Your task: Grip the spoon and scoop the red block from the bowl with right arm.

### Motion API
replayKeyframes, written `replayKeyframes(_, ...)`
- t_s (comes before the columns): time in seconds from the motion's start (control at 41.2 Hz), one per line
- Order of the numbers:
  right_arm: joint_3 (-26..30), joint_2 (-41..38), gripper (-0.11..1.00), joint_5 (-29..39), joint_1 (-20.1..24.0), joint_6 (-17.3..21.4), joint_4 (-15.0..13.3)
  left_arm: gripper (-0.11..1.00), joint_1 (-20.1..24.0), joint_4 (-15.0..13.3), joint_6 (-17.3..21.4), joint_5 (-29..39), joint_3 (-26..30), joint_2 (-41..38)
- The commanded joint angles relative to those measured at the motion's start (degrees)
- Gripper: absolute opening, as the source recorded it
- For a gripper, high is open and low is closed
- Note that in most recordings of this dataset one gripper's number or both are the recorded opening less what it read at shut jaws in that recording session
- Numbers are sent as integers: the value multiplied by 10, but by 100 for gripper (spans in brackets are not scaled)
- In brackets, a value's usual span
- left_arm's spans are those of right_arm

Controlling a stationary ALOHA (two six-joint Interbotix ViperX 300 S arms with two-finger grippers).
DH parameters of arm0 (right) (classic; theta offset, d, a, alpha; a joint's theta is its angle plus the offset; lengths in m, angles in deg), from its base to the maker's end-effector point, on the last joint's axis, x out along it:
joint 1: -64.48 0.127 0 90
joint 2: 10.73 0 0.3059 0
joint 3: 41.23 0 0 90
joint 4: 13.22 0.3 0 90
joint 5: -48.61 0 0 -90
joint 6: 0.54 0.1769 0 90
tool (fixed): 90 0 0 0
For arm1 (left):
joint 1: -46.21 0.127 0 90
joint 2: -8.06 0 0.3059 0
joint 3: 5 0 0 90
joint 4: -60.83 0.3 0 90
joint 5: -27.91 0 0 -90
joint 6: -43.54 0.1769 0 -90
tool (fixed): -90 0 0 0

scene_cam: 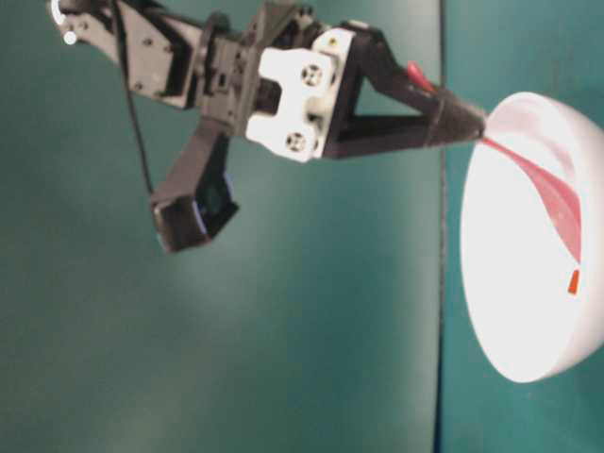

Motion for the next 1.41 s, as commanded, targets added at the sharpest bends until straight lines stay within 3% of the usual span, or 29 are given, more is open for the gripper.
replayKeyframes(0.0,19,4,22,-1,-1,-1,-1,0,-1,2,1,-6,13,-4)
replayKeyframes(0.897,6,-2,22,-87,17,-9,-2,0,-1,2,1,-6,11,-4)
replayKeyframes(1.188,-39,34,22,-116,18,-1,0,0,-1,2,1,-6,11,-4)
replayKeyframes(1.382,-96,98,22,-171,22,0,0,0,-1,2,0,-6,11,-4)
